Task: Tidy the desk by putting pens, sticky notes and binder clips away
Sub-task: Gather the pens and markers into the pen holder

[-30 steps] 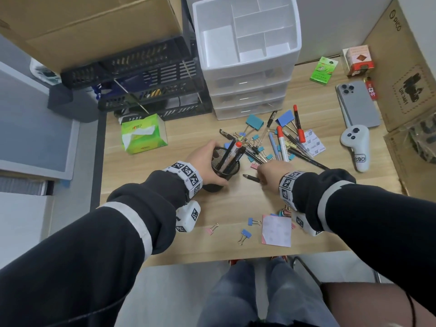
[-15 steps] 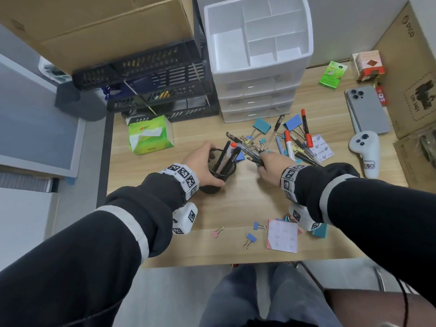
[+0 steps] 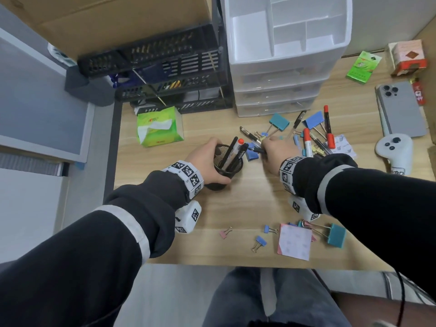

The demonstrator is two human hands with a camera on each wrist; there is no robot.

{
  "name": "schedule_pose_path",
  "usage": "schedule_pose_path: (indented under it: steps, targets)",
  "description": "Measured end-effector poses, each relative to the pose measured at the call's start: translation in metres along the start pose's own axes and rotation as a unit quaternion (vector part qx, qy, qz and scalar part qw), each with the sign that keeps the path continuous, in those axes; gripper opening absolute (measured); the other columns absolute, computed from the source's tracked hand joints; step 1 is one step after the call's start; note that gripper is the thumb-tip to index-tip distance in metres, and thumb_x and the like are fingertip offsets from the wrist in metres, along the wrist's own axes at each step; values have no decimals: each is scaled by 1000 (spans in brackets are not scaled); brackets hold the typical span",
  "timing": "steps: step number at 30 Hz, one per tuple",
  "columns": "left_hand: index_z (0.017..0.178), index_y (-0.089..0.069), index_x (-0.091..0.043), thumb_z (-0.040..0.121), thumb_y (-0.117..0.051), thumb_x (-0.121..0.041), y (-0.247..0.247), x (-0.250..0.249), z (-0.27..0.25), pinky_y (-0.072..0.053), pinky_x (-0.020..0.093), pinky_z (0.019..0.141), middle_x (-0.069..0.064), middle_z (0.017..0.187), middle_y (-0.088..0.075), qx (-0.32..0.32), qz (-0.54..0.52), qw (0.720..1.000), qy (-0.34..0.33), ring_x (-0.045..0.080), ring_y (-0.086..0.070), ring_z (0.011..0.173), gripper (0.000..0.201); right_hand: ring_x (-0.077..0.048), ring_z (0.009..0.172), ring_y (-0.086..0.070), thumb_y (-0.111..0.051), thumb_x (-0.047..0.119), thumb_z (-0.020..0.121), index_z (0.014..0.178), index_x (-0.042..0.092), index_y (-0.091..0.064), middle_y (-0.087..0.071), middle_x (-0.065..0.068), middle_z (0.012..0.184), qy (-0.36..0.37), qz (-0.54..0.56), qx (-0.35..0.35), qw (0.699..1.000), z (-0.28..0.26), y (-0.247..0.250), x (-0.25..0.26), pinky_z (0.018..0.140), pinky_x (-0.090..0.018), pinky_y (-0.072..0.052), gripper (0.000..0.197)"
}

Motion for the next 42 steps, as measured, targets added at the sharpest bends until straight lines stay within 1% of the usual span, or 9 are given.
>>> schedule_pose_path:
  steps: [7,9,14,20,26,29,34,37,42]
  targets:
    - [131,-41,-20,50,-93,-49,3,-5,9,-52,32,84,-7,109,-61,5,-4,1000,-4,16,-61,95,101,-24,72,-61,-63,12,80,92,17,-45,-57,-3,82,-31,21,59,998,-5,-1,-1,67,-37,-57,22]
    - [132,-40,-20,50,-93,-49,4,-6,10,-52,33,87,-7,110,-60,15,2,1000,-2,16,-60,96,102,-24,72,-61,-53,25,89,94,16,-50,-58,-3,81,-38,43,61,997,-6,3,-3,69,-38,-57,11]
    - [131,-39,-21,49,-93,-49,18,-15,20,-53,38,89,-5,111,-61,31,25,999,0,18,-61,98,102,-26,76,-59,-36,35,97,96,15,-54,-59,-5,83,-24,43,69,996,-1,17,-10,66,-32,-45,27]
    - [131,-40,-20,50,-93,-48,26,-15,25,-53,36,89,-5,112,-61,20,15,1000,2,17,-61,98,100,-24,76,-57,-40,26,98,106,17,-51,-58,-4,84,-6,61,63,996,12,22,-4,66,-33,-47,16]
    - [128,-42,-20,49,-94,-47,21,-9,26,-52,33,87,-5,109,-62,7,-1,1000,4,16,-61,96,99,-15,59,-51,-57,19,91,100,16,-53,-53,-1,73,-50,-12,60,997,22,5,-7,51,-28,-39,11]
    - [127,-41,-21,48,-94,-48,16,-5,26,-53,34,85,-5,107,-63,10,1,1000,10,16,-61,94,98,-16,59,-50,-57,19,91,96,13,-55,-53,-2,74,-53,-18,76,996,22,-2,-7,54,-29,-39,8]
    - [125,-42,-21,48,-93,-48,11,-5,25,-53,33,83,-6,106,-62,10,-2,1000,13,16,-61,93,97,-25,80,-59,-53,27,88,101,15,-53,-58,-5,87,-60,61,75,994,15,4,-8,70,-33,-52,18]
    - [126,-41,-21,47,-93,-49,15,-7,26,-53,33,84,-7,105,-61,14,5,1000,13,16,-61,93,99,-25,80,-60,-50,29,89,98,16,-57,-62,-6,87,-74,104,68,990,11,14,-18,70,-32,-51,18]
    - [129,-41,-19,49,-94,-48,21,-11,26,-51,30,84,-6,107,-61,4,-1,1000,16,16,-60,94,100,-27,88,-62,-50,33,96,112,14,-60,-65,-10,100,-91,163,60,981,9,25,-44,80,-37,-55,26]
Point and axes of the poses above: each hand's wrist, its own z-axis towards the middle knuckle, its own y-axis out of the back of the hand, x = y × z, the point moved 8 cm from there along z, towards the middle knuckle
